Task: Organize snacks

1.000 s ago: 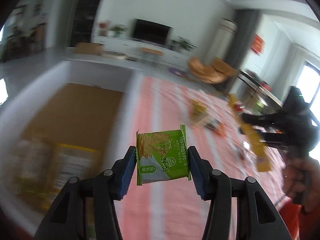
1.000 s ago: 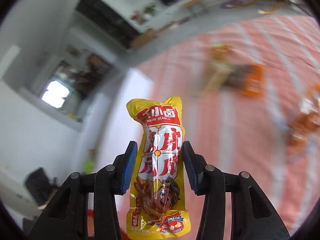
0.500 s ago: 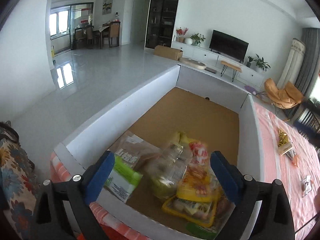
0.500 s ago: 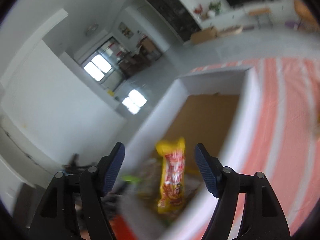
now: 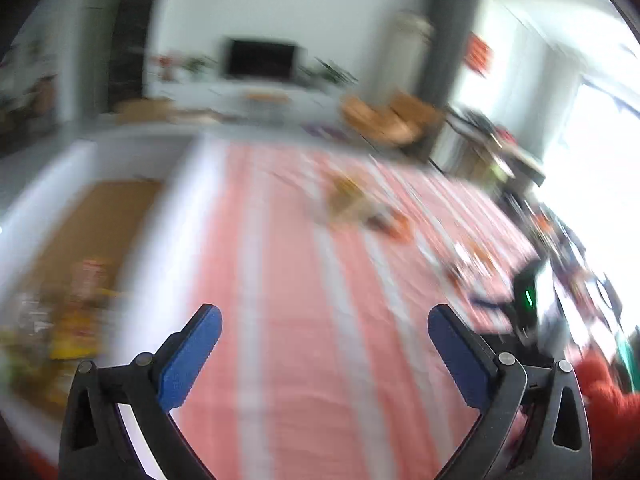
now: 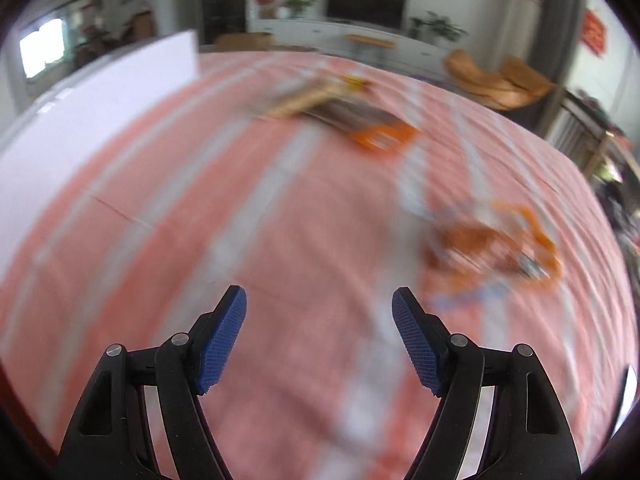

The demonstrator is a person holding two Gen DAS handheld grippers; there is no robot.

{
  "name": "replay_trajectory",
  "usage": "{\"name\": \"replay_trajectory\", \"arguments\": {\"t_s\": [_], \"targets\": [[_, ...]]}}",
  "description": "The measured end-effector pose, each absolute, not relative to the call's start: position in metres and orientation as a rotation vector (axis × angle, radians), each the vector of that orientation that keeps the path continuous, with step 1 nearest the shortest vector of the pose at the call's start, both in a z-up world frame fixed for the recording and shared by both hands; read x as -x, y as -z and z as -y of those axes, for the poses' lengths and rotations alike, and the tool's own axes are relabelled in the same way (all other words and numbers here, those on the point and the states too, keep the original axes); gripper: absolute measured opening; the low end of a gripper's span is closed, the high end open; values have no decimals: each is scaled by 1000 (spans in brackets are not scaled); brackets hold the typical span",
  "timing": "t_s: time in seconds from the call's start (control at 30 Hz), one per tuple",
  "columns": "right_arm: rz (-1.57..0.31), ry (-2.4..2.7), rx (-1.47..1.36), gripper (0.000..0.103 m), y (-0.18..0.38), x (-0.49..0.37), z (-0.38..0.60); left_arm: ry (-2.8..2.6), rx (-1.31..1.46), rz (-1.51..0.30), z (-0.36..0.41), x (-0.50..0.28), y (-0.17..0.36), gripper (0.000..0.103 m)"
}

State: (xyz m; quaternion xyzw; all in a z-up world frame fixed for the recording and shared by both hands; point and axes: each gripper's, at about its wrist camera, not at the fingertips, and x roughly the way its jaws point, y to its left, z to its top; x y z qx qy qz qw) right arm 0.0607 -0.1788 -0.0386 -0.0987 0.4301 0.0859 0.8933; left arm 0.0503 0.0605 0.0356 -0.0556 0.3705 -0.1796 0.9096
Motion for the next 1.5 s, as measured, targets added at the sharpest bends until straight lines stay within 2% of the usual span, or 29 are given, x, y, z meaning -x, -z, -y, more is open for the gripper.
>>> {"name": "replay_trajectory", "arguments": {"t_s": [0.17, 0.53, 1.5], "targets": [[-875, -119, 133, 82, 38, -60, 206, 366, 34, -936, -8, -83, 33, 102], [-929, -136, 61, 93, 45, -67, 209, 206, -101, -955, 3, -154, 84, 102], [-935, -138, 65, 96, 48, -72, 206, 207, -98, -951, 3, -157, 86, 103]]}}
